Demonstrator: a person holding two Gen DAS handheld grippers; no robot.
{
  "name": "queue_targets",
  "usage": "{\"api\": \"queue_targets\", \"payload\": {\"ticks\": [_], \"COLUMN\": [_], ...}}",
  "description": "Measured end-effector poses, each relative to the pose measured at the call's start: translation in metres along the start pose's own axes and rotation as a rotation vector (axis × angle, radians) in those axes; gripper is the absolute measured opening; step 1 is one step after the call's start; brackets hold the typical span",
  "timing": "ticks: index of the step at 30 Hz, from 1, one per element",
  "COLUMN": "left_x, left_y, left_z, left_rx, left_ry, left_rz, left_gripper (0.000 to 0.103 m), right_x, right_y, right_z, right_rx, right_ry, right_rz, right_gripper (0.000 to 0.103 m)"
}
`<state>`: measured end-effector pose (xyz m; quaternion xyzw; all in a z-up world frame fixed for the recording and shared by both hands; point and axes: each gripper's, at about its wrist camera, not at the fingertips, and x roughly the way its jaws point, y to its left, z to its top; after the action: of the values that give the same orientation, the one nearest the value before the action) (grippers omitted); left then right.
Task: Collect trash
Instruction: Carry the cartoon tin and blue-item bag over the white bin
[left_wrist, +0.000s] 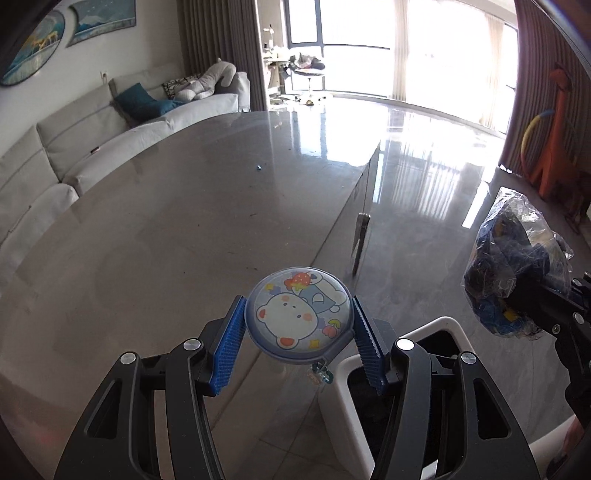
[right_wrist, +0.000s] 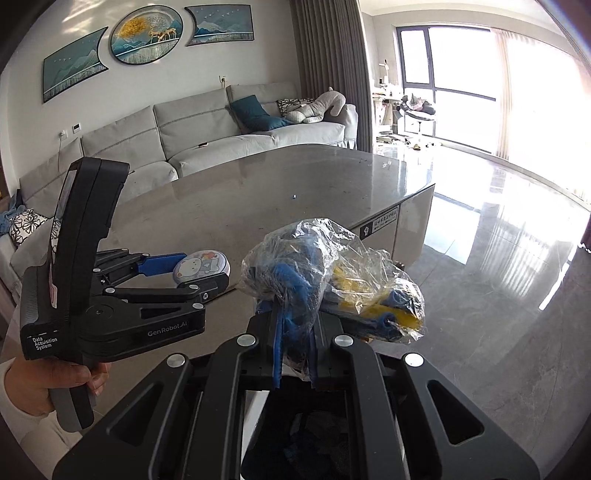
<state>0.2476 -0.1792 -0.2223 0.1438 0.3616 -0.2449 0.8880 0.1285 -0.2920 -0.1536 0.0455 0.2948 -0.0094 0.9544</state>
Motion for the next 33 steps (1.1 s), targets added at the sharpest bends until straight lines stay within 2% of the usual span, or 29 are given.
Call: {"api": "queue_targets", "payload": {"ticks": [6, 14, 26, 33], "left_x": [0.004, 0.012, 0.036, 0.043], "left_y": [-0.023, -0.043, -0.08, -0.098], "left_z": [-0.003, -0.005, -0.026, -0.035], "left_rx": [0.056, 0.084, 0.164, 0.196], "left_ry": [0.021, 0.041, 0.14, 0.167], "left_rz": [-0.03, -0.052, -0.115, -0.129], "left_gripper": [0.056, 0.056, 0.056, 0.056], "right_x": [0.0, 0.002, 0.006, 0.006], "right_y": [-0.008, -0.015, -0.036, -0.039], "right_z": [-0.015, -0.016, -0.027, -0.032], "right_rx": [0.0, 0.01, 0.033, 0.044], "right_ry": [0.034, 0.056, 0.083, 0.09], "right_rz": [-0.02, -0.047, -0.077, -0.068], "right_gripper": [0.012, 0.012, 0.013, 0.013]}}
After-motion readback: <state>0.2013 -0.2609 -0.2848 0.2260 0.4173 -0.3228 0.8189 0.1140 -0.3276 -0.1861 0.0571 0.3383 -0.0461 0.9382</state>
